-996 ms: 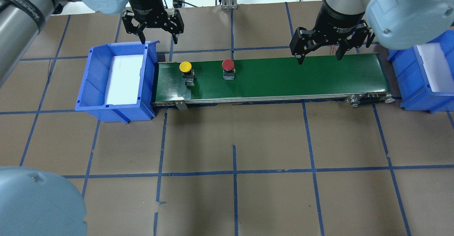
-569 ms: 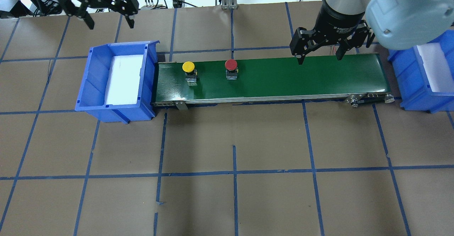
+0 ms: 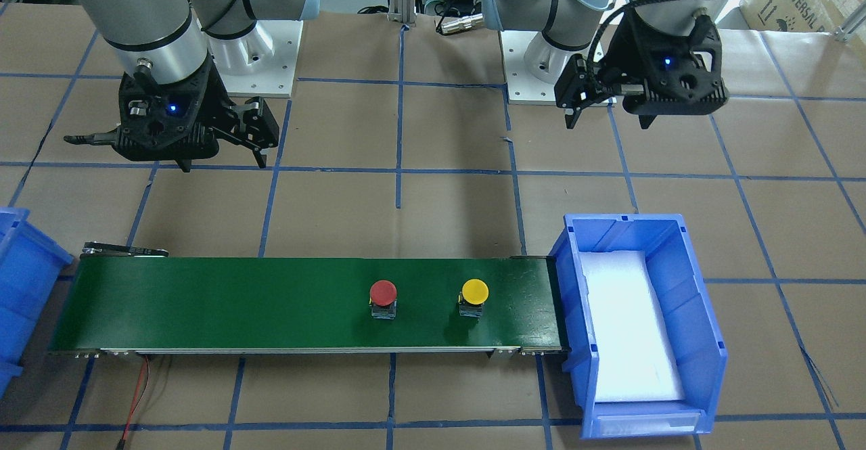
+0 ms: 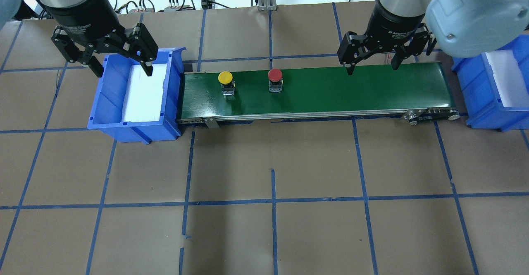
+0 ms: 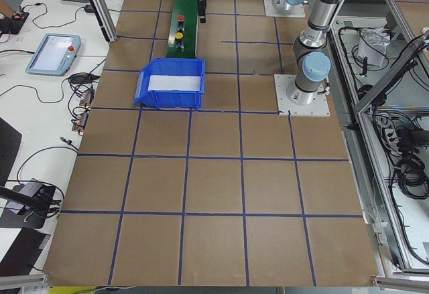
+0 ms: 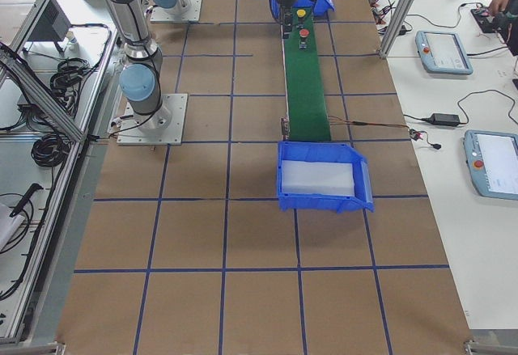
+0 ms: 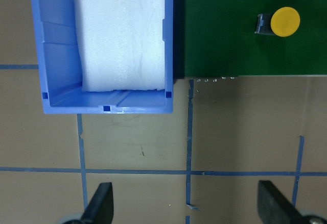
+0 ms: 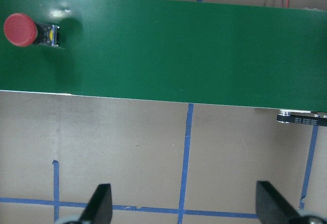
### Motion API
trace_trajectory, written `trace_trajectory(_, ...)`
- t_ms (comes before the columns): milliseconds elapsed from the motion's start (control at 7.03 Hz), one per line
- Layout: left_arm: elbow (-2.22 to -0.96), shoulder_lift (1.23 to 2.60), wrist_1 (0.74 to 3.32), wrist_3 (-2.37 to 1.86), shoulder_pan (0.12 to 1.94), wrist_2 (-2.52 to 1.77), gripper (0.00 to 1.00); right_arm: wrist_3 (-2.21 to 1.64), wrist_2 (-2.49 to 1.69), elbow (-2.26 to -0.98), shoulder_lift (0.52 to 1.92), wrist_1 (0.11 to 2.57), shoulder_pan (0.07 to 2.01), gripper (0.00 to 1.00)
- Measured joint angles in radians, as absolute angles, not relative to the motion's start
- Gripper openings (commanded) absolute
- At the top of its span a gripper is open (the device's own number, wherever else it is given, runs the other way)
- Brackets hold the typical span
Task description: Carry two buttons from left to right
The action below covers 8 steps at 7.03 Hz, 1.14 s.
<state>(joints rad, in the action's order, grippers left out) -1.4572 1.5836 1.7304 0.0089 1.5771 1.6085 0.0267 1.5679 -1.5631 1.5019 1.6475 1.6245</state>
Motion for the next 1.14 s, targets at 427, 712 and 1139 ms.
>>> trace_trajectory(427, -1.524, 1.554, 1.624, 0.002, 1.587, 1.599, 1.0, 0.027, 1.568, -1.563, 1.502, 1.647, 1.625, 1.0)
trace_trajectory(712, -1.518, 1.58, 1.573, 0.0, 1.569, 1.601, 1.0, 0.028, 1.569, -1.563, 1.502, 1.648, 1.624, 1.0)
trace_trajectory(1139, -1.515, 1.576, 1.564, -0.001, 1.523, 1.599, 1.0, 0.028, 1.569, -1.563, 1.503, 1.647, 1.624, 1.0)
